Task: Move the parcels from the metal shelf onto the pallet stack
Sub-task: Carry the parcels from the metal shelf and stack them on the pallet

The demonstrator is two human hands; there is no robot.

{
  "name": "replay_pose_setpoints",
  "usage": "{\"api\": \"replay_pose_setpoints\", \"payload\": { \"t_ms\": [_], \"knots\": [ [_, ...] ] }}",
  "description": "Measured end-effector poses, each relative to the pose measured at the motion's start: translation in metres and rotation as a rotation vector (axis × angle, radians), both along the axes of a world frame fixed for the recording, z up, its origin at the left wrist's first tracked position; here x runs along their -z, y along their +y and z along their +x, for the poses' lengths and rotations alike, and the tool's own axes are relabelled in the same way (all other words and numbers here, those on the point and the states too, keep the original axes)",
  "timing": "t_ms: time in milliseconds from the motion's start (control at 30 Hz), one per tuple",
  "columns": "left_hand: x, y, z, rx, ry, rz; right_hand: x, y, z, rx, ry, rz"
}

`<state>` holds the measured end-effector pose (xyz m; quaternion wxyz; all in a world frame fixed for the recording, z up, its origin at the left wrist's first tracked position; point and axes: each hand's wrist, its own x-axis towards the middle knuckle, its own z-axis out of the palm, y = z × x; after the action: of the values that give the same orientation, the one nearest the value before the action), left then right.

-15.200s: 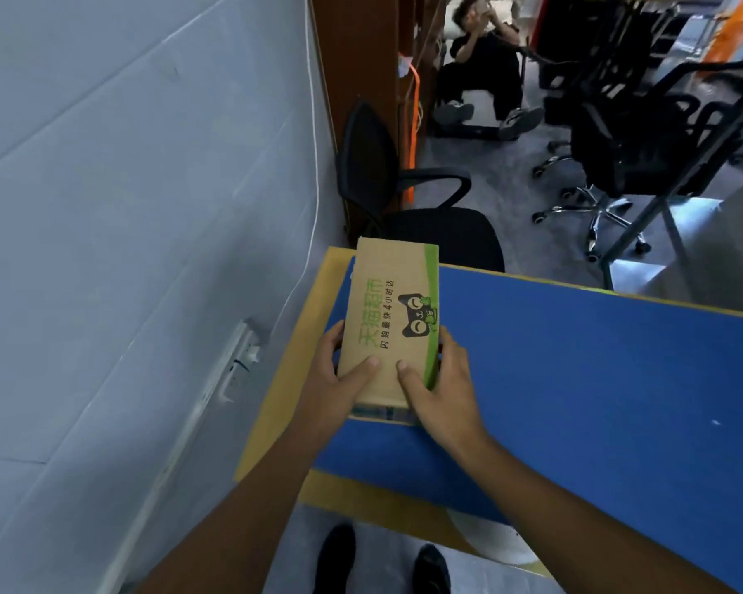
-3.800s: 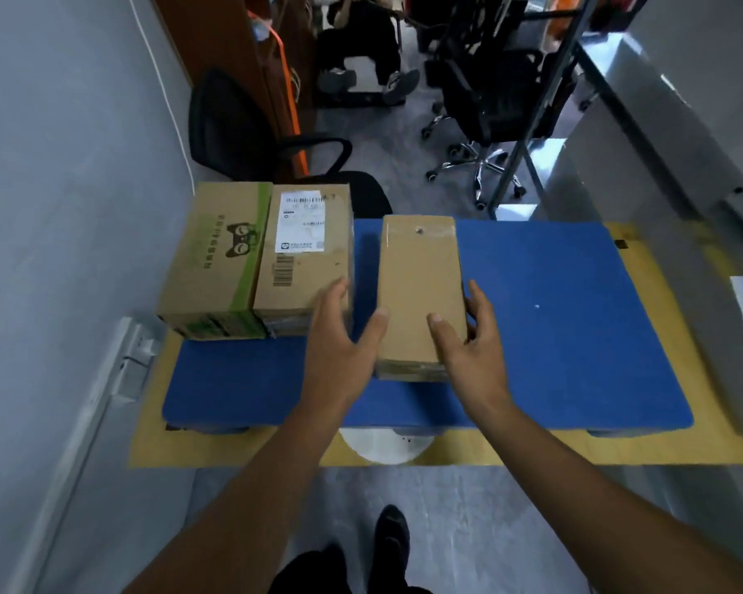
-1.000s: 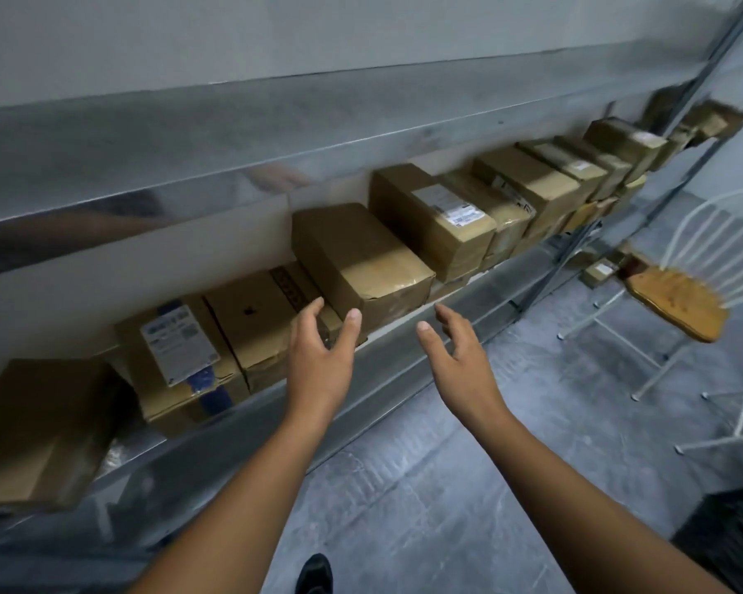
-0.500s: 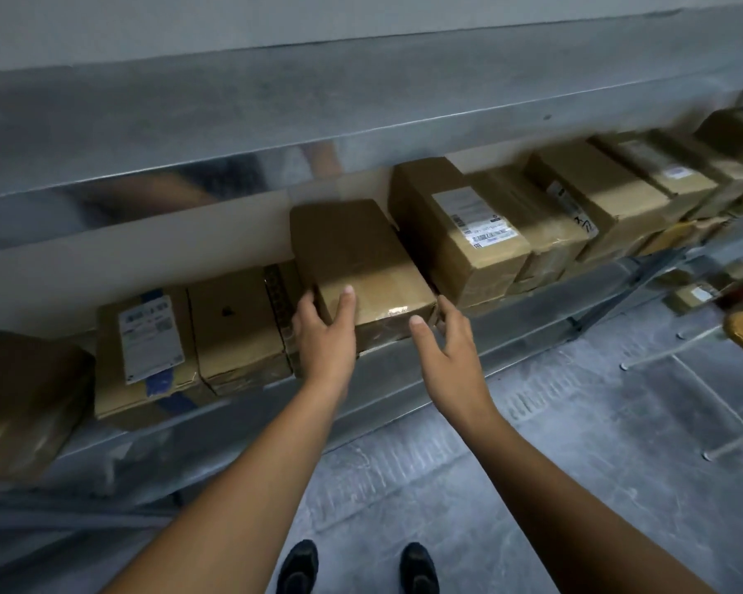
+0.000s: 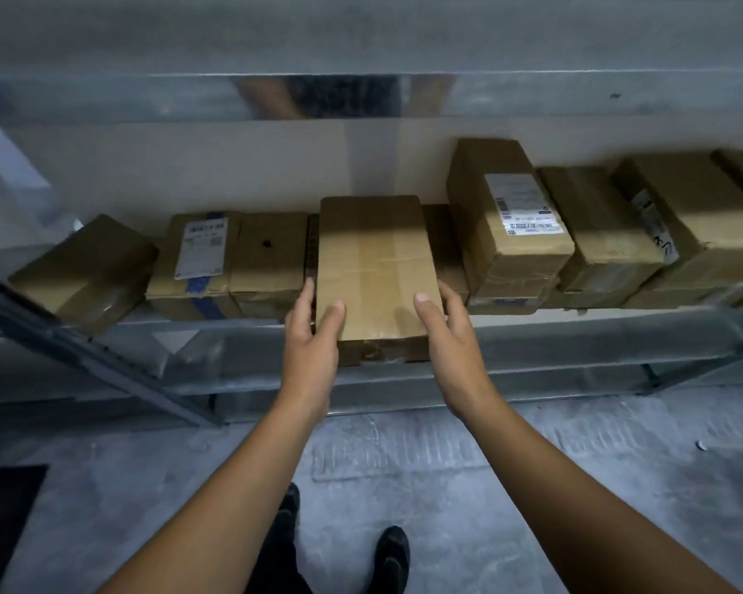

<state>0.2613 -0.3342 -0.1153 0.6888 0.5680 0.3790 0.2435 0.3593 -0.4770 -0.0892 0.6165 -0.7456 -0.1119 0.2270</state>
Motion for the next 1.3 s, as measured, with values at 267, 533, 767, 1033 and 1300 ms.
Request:
{"api": "replay_pose_setpoints", "payload": {
  "t_ms": [267,533,767,1033,1300],
  "knots": [
    [-0.012,0.016,-0.084,-0.187,0.044,0.144,0.000,0.041,-0.045,-0.166,-0.040,0.041],
    [-0.025,0.056,-0.186,-0.343,-0.061,0.185,-0.015,0.108,-0.122,-0.377,-0.029,0.099],
    [-0.020,0.114,-0.320,-0.482,-0.083,0.150,-0.012,0.195,-0.242,-0.570,-0.074,0.041],
    [-0.016,0.177,-0.480,-0.689,-0.071,0.195,-0.007,0.294,-0.393,-0.805,-0.169,0.040],
    [-0.021,0.208,-0.613,-0.934,-0.022,0.234,-0.009,0.368,-0.524,-1.066,-0.217,0.052]
  ]
}}
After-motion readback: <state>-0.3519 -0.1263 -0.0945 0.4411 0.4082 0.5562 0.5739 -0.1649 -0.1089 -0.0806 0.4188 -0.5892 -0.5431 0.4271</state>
